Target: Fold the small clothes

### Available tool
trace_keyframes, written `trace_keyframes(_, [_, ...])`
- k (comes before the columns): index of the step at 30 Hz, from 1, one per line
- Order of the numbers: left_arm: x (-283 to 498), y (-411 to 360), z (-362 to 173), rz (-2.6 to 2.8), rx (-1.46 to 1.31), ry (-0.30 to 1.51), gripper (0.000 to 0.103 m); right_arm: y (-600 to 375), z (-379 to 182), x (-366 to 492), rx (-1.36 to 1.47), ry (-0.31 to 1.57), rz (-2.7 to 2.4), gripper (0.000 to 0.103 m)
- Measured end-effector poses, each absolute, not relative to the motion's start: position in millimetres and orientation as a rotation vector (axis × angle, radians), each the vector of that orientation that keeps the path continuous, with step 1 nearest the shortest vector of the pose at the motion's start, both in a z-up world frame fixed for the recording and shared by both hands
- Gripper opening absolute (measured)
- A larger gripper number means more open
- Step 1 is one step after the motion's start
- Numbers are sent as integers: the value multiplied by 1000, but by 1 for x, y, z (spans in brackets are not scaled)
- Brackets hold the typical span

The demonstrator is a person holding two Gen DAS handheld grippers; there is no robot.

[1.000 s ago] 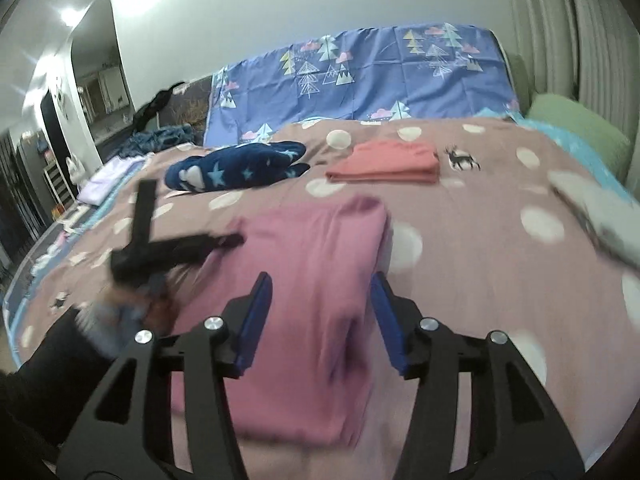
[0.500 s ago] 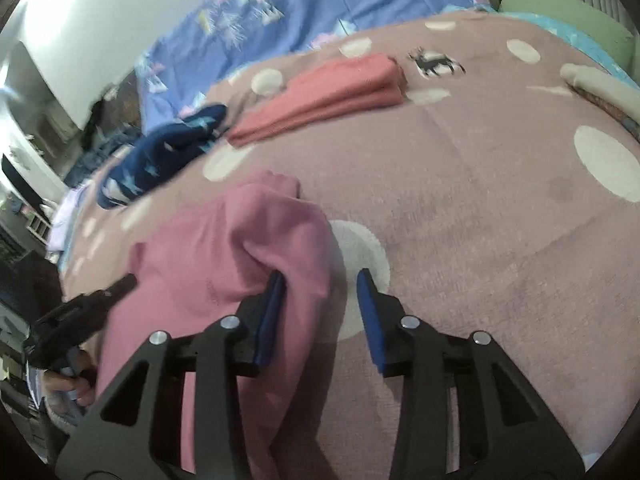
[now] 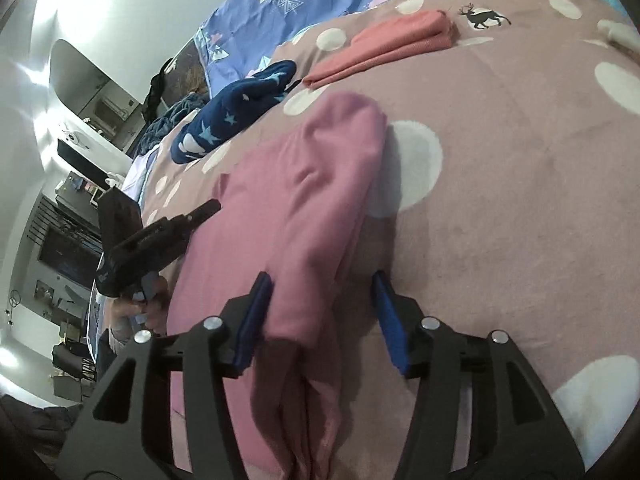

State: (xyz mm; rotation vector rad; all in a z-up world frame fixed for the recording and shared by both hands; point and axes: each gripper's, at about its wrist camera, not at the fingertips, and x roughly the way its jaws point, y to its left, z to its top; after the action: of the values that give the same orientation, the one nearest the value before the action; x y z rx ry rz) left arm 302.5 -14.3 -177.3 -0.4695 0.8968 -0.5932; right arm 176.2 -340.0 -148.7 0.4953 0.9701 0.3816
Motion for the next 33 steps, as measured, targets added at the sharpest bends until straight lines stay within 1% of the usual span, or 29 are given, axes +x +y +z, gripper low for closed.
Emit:
trace_keyframes(2, [302,-14,-177,-602,-470,897,29,-335,-151,185,490,970,398,55])
trace_keyframes(4, [302,-16,-176,-620,-467,892,36,-328,-153,201,480,958,430,56])
trace_keyframes(7, [300,-18,-175,-640,-459,887,44,-324,-164,222,452,921,437,56])
trace_keyframes(9, [299,-19,-174,-652,-454,888,47,-329,-169,226,488,894,447,48])
trace_keyframes(10, [297,-18,-173,-658,-450,892,47,-333,-171,226,507,884,452,46])
trace_keyframes(12, [291,-18,-172,-668,-434,901,47,-337,-171,223,525,870,461,44])
trace_keyframes(15, [279,-18,-172,-691,-406,912,48,-336,-170,217,523,862,463,44])
trace_keyframes(23, [217,-17,-172,-803,-338,949,48,-341,-170,185,564,838,541,44])
trace_keyframes(29, [228,-34,-173,-774,-316,972,48,-344,-174,188,596,846,556,44])
trace_keyframes(31, [232,-40,-174,-771,-309,972,48,-345,-175,191,605,849,558,42])
trace_keyframes(33, [234,-44,-174,-770,-305,972,48,-344,-177,197,616,860,559,37])
